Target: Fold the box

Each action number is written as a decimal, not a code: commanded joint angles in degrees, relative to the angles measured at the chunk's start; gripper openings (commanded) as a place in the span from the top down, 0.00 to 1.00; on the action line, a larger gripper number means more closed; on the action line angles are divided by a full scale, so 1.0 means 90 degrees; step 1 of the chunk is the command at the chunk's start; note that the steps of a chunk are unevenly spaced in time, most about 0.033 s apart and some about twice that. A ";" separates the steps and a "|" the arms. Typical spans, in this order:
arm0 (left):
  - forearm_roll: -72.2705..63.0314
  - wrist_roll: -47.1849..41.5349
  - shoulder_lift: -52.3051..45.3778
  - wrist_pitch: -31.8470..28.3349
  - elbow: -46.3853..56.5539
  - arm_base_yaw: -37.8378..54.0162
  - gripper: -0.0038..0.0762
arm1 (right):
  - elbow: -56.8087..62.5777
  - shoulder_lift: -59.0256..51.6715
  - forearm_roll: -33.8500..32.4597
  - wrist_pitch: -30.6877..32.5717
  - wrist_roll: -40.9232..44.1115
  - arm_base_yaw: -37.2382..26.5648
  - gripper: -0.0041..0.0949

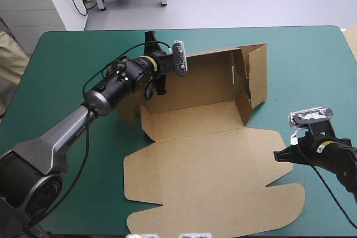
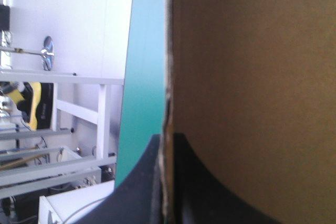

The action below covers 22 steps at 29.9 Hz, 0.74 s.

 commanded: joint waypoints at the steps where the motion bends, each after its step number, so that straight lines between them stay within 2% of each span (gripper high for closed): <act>1: 0.0232 -0.0017 -0.0318 -0.0700 -0.0228 -0.0316 0.96 | -0.0154 -0.0049 0.0022 -0.0320 0.0030 0.0026 0.98; 8: 0.0519 -0.0005 -0.0318 -0.1045 -0.0228 -0.0866 0.96 | -0.0154 -0.0049 -0.0003 -0.0363 0.0042 0.0026 0.98; 15: 0.0774 0.0010 -0.0298 -0.1017 -0.0228 -0.1412 0.96 | -0.0166 -0.0049 -0.0003 -0.0401 0.0101 0.0026 0.98; 18: 0.1383 -0.0018 -0.0191 -0.0988 -0.0228 -0.1579 0.96 | -0.0166 -0.0049 -0.0016 -0.0427 0.0339 0.0026 0.98; 22: 0.2092 -0.0524 -0.0089 -0.0969 -0.0101 -0.1829 0.96 | -0.0179 -0.0049 -0.0133 -0.0394 0.0478 0.0026 0.98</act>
